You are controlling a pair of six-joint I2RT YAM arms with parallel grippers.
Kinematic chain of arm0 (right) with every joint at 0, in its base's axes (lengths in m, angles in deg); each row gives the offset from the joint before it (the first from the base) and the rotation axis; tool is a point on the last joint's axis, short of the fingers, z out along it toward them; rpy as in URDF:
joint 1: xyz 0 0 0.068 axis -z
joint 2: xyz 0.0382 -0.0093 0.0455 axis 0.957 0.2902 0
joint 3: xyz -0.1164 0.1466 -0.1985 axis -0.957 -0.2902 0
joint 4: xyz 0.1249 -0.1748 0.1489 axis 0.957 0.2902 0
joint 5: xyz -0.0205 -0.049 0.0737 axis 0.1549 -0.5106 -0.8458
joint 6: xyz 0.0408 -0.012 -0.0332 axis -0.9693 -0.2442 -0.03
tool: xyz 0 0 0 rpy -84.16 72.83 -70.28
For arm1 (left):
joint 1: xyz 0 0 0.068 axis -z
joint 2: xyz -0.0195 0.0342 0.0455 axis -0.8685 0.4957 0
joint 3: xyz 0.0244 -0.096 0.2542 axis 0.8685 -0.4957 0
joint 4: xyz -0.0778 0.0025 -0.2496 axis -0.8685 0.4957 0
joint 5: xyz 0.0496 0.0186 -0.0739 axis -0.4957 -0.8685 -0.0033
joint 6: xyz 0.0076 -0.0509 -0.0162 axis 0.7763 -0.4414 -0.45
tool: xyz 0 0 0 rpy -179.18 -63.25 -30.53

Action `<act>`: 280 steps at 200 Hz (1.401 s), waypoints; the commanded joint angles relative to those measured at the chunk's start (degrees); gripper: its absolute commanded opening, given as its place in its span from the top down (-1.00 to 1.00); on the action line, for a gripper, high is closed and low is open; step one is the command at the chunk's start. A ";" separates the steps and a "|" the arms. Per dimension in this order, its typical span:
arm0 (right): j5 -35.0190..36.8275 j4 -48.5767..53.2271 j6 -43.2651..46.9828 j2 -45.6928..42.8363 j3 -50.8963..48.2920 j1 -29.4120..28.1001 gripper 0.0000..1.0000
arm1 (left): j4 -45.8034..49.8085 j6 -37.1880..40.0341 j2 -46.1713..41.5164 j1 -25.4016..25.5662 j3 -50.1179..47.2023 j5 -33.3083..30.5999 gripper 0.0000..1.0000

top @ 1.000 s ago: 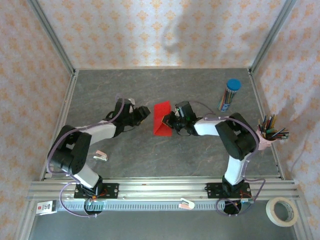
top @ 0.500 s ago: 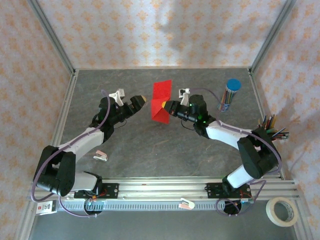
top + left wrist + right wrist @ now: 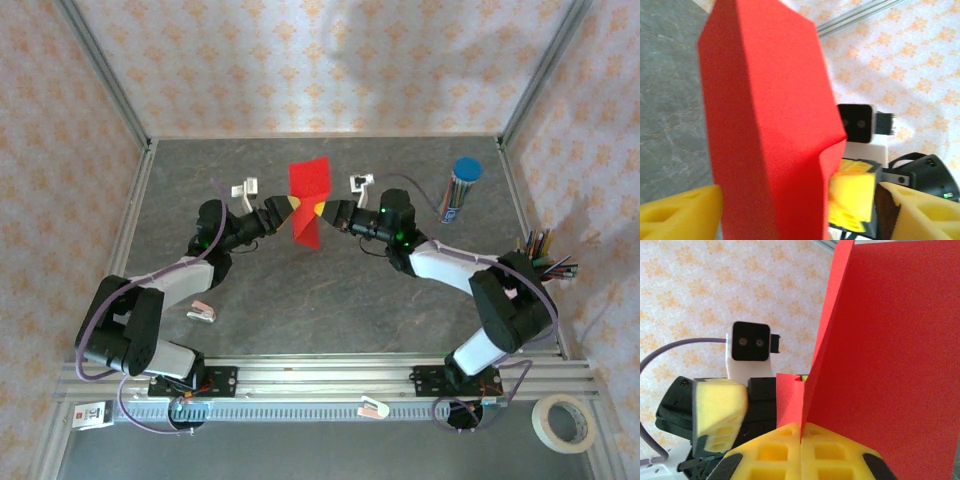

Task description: Fold a paper plane with a square sheet of paper (pick it up from the middle)

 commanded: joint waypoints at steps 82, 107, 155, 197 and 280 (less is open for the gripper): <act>-1.83 -2.85 -1.44 1.63 0.47 0.15 0.92 | -7.00 -0.22 0.15 0.11 -0.39 2.73 0.06; -1.96 -3.12 -1.73 1.89 0.39 0.14 0.91 | -5.05 1.28 -0.85 0.11 -0.49 1.47 0.15; -2.00 -3.12 -1.99 2.00 0.21 0.35 0.90 | -0.61 4.37 -2.03 0.11 -0.24 -0.33 0.31; -2.09 -3.16 -2.08 2.00 0.04 0.42 0.87 | 0.30 4.99 -1.57 0.15 0.04 -0.39 0.44; 0.91 1.87 -1.30 1.26 -0.31 1.41 0.56 | 6.34 8.41 -2.03 0.02 1.49 -2.67 0.82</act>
